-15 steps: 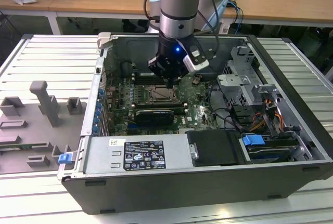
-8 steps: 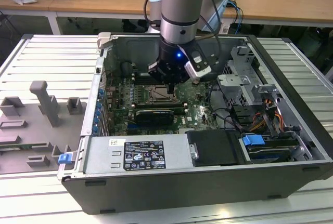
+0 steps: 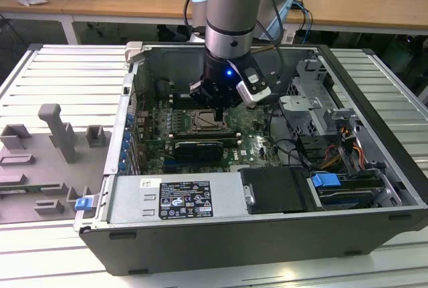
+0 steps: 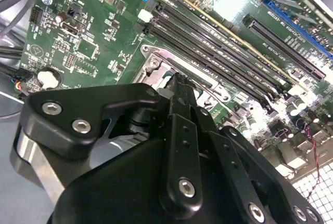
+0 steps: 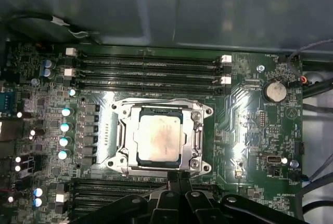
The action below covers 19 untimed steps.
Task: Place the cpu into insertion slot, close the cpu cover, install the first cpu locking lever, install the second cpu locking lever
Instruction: 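Install the second cpu locking lever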
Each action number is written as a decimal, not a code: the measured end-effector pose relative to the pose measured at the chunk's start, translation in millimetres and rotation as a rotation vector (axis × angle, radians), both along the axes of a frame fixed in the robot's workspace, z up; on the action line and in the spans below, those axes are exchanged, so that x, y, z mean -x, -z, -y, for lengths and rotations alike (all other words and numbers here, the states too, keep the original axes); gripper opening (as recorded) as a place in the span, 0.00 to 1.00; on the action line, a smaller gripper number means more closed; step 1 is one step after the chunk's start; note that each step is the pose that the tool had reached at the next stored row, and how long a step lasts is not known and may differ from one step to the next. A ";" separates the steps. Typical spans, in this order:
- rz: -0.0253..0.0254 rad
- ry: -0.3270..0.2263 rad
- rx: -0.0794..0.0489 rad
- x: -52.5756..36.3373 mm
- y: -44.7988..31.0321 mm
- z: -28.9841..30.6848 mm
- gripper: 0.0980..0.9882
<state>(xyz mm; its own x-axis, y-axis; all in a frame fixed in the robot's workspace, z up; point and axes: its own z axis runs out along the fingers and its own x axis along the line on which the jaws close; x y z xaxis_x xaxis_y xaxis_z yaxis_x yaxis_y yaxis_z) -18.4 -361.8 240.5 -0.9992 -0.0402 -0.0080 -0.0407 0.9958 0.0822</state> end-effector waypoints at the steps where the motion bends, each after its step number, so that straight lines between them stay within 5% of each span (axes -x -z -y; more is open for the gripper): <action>1: 0.0000 0.000 0.000 0.7 0.1 0.6 0.01; 5: 0.0000 0.000 0.000 5.4 0.3 8.6 0.01; 11: 0.0001 0.000 -0.005 22.3 1.2 10.2 0.01; 15: -0.0001 0.000 -0.006 30.1 11.1 10.3 0.01; 16: -0.0003 -0.001 -0.012 32.1 13.0 10.4 0.01; 18: -0.0001 -0.001 -0.069 33.9 13.7 15.8 0.01; 19: -0.0001 -0.001 -0.079 34.8 13.8 19.3 0.01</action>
